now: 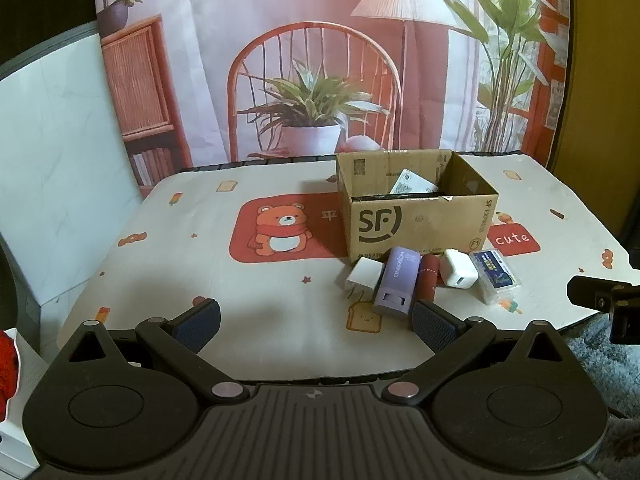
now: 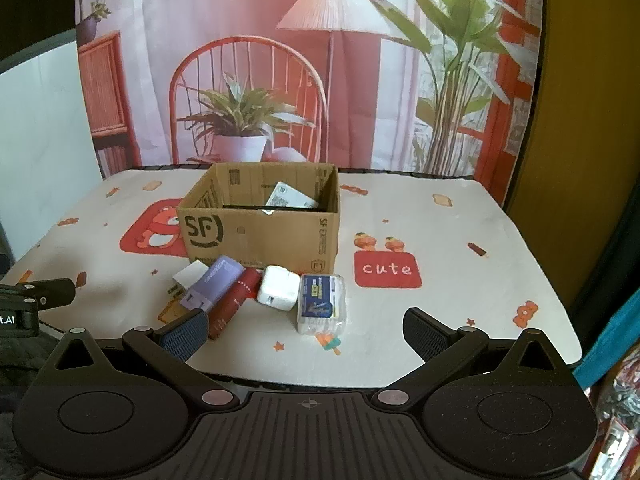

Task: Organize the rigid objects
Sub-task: 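Clamp the cardboard box wall with the left tool while the right tool approaches the items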

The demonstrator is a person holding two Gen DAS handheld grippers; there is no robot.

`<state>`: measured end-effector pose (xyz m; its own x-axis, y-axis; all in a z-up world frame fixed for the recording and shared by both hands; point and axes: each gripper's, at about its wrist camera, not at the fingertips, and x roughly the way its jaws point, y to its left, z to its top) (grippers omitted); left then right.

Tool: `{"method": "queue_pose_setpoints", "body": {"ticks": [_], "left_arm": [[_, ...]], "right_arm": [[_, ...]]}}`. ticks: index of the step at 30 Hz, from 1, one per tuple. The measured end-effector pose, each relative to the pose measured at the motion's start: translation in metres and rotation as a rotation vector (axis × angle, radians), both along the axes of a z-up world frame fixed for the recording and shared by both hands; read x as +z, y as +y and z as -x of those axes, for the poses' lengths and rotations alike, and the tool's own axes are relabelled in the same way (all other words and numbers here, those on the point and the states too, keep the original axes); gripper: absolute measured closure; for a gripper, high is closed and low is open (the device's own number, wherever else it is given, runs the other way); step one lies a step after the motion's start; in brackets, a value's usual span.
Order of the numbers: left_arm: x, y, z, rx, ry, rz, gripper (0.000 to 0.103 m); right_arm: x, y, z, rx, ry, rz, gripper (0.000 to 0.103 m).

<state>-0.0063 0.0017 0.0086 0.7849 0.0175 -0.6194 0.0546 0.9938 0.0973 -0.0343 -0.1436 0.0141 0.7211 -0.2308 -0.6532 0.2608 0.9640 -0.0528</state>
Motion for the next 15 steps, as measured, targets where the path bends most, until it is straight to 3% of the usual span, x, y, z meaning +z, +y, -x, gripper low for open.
{"method": "queue_pose_setpoints", "body": {"ticks": [15], "left_arm": [[0.010, 0.000, 0.007, -0.005, -0.035, 0.011, 0.000]], "right_arm": [[0.013, -0.001, 0.007, 0.002, -0.035, 0.004, 0.000]]}}
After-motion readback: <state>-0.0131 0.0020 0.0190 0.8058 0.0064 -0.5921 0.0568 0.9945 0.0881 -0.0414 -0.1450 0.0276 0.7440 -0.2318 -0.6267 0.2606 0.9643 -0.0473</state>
